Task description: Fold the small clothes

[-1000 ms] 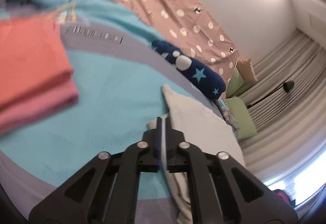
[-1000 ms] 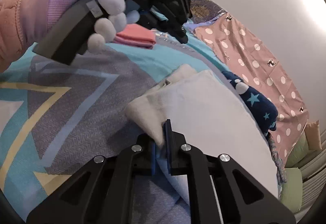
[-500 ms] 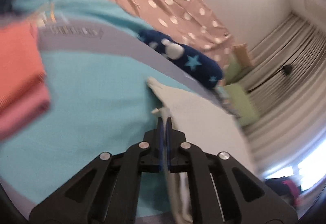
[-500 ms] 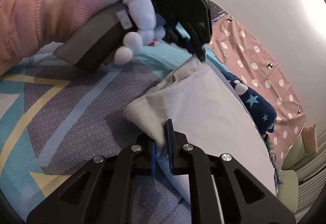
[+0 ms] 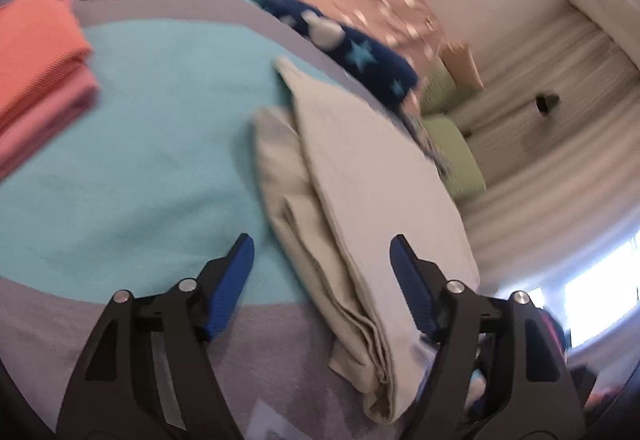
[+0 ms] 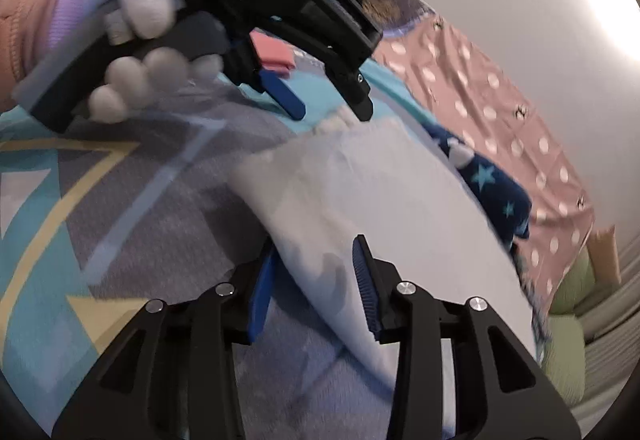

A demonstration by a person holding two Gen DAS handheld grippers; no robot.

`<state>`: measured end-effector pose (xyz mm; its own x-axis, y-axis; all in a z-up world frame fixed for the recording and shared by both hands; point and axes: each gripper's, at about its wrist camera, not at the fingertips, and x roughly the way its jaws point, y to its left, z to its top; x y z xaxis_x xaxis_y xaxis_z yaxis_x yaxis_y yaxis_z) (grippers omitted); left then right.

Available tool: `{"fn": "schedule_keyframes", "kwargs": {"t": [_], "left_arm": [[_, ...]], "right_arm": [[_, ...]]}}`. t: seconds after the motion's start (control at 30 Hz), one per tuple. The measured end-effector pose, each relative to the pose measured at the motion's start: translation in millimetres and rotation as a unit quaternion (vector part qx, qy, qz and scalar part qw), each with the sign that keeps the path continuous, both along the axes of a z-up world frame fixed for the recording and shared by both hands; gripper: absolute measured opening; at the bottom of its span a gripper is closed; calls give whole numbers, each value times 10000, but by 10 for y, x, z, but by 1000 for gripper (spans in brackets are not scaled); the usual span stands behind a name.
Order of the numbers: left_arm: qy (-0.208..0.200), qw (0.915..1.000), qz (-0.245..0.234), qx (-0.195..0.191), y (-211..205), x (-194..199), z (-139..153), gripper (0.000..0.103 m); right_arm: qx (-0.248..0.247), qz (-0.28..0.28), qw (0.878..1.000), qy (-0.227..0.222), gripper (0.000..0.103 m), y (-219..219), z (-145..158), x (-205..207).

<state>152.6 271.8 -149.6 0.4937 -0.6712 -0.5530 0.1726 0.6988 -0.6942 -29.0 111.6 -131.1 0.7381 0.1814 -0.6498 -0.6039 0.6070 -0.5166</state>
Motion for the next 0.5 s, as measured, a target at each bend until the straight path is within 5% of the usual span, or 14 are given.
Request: {"fn": "schedule_keyframes", "kwargs": {"t": [0.1,0.27,0.5], "left_arm": [[-59,10000,27,15,-74,97,-12,72],[40,9986,149,-506,-69,402,-71,72],[-129,9998,75,-142,-268,541,-22,73]], "right_arm": [[-157,-97,9997,-171,54,56,-44,13],[-198,-181,9995,-143,56,124,-94,104],[-116,-379,9992,-52,65,158,-111,254]]}}
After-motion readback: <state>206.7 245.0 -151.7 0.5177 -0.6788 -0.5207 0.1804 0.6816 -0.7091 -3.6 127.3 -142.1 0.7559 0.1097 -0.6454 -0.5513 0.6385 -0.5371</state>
